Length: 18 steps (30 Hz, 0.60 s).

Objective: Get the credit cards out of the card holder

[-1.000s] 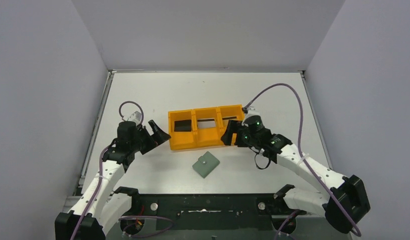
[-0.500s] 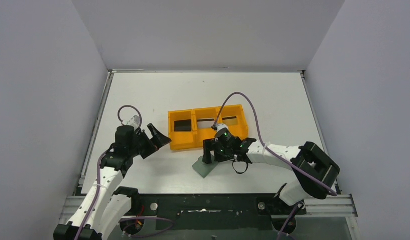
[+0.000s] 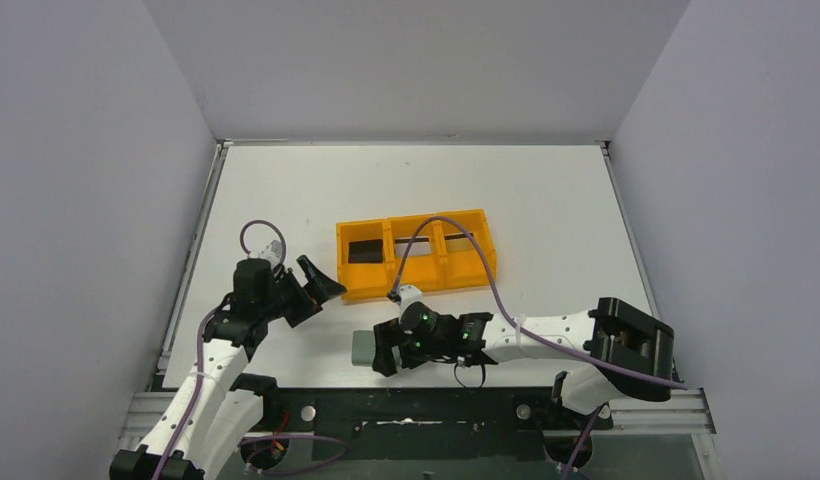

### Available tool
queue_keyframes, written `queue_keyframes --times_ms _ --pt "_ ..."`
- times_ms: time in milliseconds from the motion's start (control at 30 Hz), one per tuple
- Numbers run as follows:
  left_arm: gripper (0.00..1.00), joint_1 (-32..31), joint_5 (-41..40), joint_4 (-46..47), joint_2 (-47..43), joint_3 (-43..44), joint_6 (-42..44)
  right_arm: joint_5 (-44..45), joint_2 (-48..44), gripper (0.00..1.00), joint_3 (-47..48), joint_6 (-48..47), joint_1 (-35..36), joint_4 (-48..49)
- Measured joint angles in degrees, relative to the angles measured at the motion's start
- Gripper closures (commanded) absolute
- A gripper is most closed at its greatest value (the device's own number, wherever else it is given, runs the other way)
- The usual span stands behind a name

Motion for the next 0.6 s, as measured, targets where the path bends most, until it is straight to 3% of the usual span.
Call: queue_keyframes --times_ms 133,367,600 --pt "0.08 0.0 -0.42 0.07 -0.39 0.0 -0.28 5.05 0.0 0.2 2.34 1.64 4.83 -4.24" --pt "0.08 0.0 -6.45 -2.23 -2.34 0.26 -2.25 16.2 2.36 0.23 12.28 -3.21 3.89 -12.81" --pt "0.08 0.0 -15.02 -6.6 -5.81 0.55 -7.3 15.04 10.99 0.19 18.71 -12.0 -0.04 -12.83"
